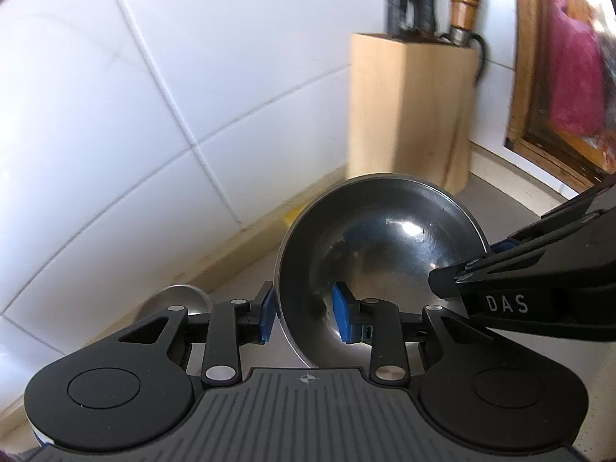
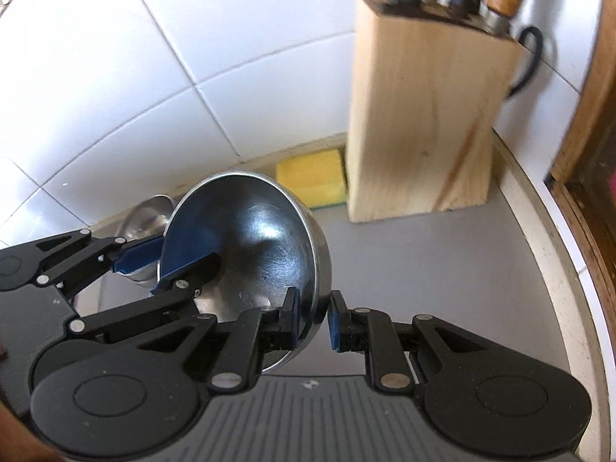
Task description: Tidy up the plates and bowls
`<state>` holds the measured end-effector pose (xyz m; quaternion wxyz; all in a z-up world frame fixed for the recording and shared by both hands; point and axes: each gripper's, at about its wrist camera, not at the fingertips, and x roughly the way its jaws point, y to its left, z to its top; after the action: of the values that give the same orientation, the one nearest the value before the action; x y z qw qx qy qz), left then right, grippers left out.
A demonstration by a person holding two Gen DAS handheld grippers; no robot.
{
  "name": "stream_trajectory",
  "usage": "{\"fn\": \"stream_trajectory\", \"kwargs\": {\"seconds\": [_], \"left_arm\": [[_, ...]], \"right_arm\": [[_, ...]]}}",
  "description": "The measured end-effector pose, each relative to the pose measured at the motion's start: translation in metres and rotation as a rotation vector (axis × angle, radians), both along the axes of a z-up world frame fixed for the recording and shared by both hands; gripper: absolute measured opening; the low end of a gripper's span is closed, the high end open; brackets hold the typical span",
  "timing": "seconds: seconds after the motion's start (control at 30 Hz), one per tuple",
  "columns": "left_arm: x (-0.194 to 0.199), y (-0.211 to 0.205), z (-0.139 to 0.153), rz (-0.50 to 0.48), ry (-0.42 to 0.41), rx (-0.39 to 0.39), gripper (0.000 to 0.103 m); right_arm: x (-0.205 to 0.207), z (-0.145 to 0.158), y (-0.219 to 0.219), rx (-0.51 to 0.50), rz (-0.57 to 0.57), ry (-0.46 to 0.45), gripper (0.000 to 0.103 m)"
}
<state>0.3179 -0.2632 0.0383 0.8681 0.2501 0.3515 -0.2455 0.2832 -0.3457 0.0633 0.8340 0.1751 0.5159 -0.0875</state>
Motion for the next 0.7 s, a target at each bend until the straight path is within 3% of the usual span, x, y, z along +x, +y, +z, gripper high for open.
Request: {"fn": "stream_trajectory", "kwargs": {"seconds": [0.7], "left_arm": [[0.058, 0.085, 0.04, 0.235, -0.076, -0.057, 0.033]], "right_arm": [[0.086, 0.033, 0.084, -0.017, 0.17, -0.083, 0.002]]}}
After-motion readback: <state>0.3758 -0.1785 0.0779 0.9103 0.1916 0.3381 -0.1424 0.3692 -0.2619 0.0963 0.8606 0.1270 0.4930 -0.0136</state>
